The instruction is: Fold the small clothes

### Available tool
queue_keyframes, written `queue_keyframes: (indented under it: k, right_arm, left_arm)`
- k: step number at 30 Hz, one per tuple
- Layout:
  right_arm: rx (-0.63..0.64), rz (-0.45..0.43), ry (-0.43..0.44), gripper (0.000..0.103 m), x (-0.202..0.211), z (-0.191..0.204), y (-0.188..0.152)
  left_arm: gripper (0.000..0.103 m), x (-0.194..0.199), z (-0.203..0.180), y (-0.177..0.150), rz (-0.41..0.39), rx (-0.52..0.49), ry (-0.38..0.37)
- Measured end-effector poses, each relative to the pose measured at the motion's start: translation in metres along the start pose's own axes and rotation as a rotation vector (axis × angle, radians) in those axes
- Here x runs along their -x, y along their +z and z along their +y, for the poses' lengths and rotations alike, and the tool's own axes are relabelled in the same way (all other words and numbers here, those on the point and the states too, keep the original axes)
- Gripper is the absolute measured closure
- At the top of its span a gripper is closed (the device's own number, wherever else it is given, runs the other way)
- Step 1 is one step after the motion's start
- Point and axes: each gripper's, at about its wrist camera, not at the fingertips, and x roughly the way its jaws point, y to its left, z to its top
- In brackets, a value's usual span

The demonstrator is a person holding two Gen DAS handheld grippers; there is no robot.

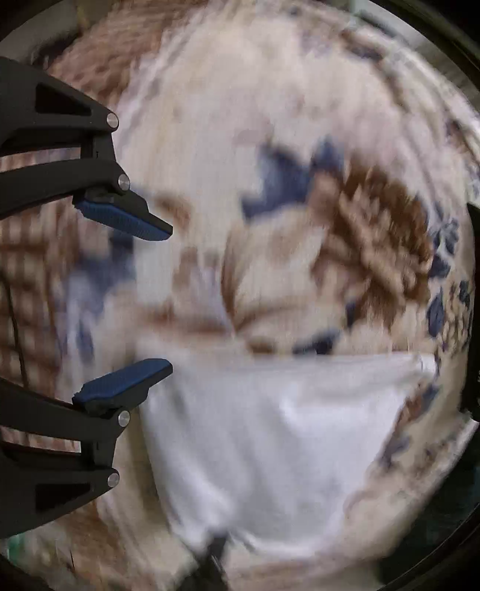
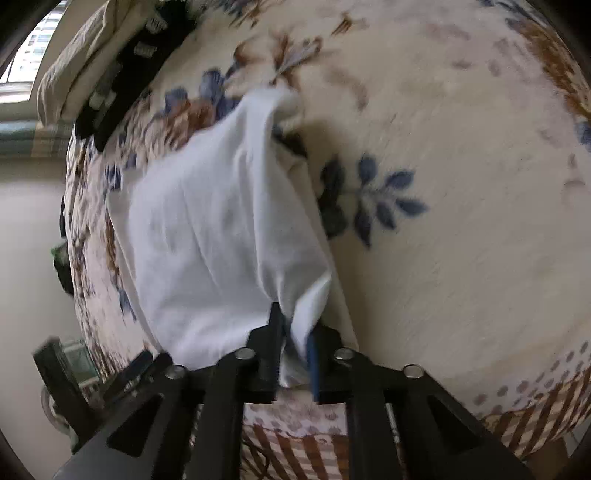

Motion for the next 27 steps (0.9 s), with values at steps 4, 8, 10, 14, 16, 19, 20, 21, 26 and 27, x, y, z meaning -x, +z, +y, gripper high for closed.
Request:
queue_keyframes:
  k: [4,8,10,14,16,19,20,21,26,27]
  right_arm:
    - [0.013,-0.024,-0.001,0.094,0.012,0.002,0.006]
    - [0.005,0.022,0.064,0.091,0.019,0.0,0.013]
    - [-0.006,0.035,0.102,0.075,0.022,-0.003,0.012]
    - [0.013,0.111,0.119,0.047,0.004,-0.003,0.011]
    - [0.019,0.14,0.105,0.063,-0.006,-0.003,0.012]
    - [0.014,0.114,0.069,0.086,-0.004,-0.005,0.017]
    - [0.002,0.096,0.069,0.088,0.0,-0.007,0.02]
    - [-0.005,0.079,0.068,0.088,0.004,-0.009,0.023]
    - [-0.038,0.086,0.146,0.083,0.016,-0.016,0.031]
    - [-0.038,0.095,0.168,0.065,0.018,-0.016,0.03]
  left_arm:
    - [0.04,0.009,0.023,-0.002,-0.01,0.073,-0.058]
    - [0.04,0.019,0.025,-0.012,-0.033,0.183,-0.322]
    - [0.04,0.014,0.006,-0.013,-0.033,0.124,-0.339]
    - [0.04,-0.018,-0.028,-0.008,0.021,0.021,-0.226]
    - [0.04,-0.021,-0.03,-0.004,0.032,0.001,-0.196]
    - [0.038,-0.015,-0.037,0.011,0.024,-0.056,-0.077]
    - [0.038,-0.012,-0.033,0.012,0.024,-0.069,-0.046]
    - [0.038,-0.01,-0.029,0.012,0.027,-0.073,-0.041]
    - [0.04,0.005,-0.021,0.001,0.064,-0.039,-0.115]
    - [0.04,0.009,-0.018,-0.008,0.058,-0.031,-0.141]
